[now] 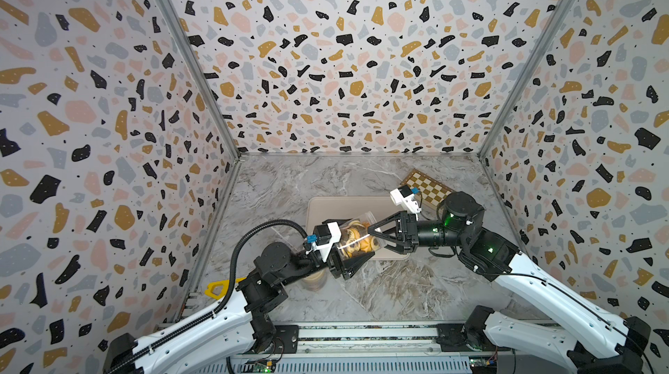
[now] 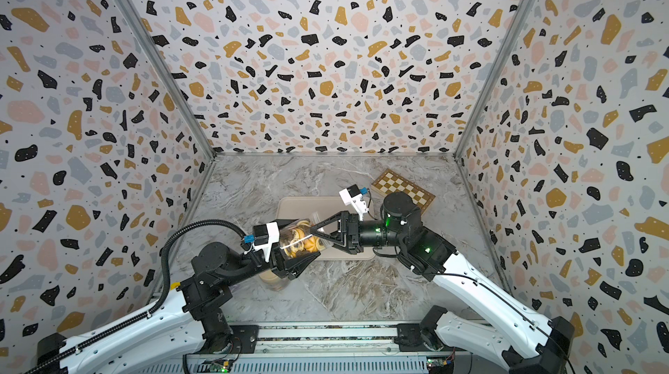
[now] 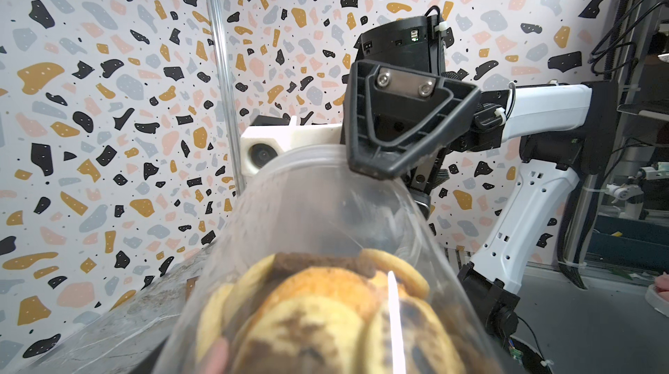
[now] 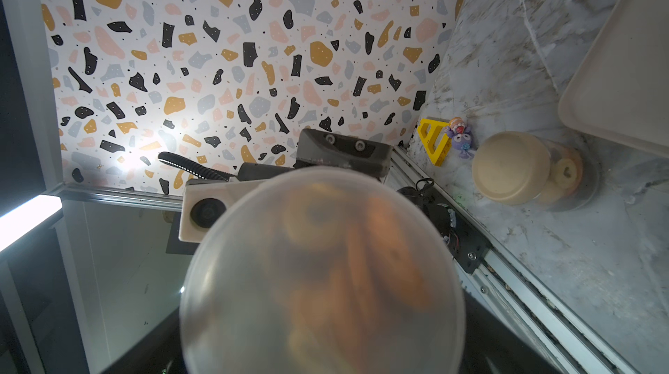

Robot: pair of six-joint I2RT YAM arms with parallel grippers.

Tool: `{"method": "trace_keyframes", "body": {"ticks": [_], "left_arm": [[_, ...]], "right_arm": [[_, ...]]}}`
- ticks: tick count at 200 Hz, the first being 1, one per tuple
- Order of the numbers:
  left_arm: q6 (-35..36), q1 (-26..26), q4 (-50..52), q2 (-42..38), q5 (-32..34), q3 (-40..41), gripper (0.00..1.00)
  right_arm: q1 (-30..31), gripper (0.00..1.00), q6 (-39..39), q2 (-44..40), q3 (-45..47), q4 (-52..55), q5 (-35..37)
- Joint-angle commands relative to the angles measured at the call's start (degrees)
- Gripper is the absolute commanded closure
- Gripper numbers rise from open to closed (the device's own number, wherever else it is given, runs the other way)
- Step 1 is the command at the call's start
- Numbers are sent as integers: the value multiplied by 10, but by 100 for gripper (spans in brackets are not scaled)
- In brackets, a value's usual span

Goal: Pour the cookies out of the jar
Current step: Unscrew the lid from the jar.

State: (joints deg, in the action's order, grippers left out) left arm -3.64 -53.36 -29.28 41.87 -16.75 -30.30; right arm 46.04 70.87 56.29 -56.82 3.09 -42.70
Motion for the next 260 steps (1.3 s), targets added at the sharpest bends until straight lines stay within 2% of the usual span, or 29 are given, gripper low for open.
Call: {"method": "trace_keyframes", "body": {"ticks": [1, 44, 86, 108, 126, 153, 192, 208, 231, 260], "left_arm": [[-8, -1, -80, -10, -10, 3, 100], [-10, -2, -78, -9, -11, 6, 100], [-14, -1, -92, -7, 6, 15, 100], [-28, -1, -117, -8, 35, 27, 100], [-49, -1, -142, -4, 34, 33, 100], [-106, -1, -190, 10, 30, 39, 100], [-243, -1, -248, 36, 57, 40, 100], [-281, -1, -291, 46, 49, 51, 100], [-335, -1, -336, 52, 53, 64, 100], [-410, -1, -383, 65, 54, 66, 100]], "right_arm": [[-1, 0, -26, -8, -32, 23, 26], [-1, 3, -28, 6, -33, 21, 32], [2, 13, -33, 6, -40, 11, 32], [6, 18, -26, 3, -36, -6, 30], [9, 22, -30, -2, -36, -14, 32], [10, 30, -39, -5, -37, -29, 26], [11, 32, -81, -13, -47, -40, 39], [10, 35, -104, -17, -51, -38, 52], [11, 37, -111, -13, -46, -74, 37], [13, 37, -158, -18, -45, -103, 36]]}}
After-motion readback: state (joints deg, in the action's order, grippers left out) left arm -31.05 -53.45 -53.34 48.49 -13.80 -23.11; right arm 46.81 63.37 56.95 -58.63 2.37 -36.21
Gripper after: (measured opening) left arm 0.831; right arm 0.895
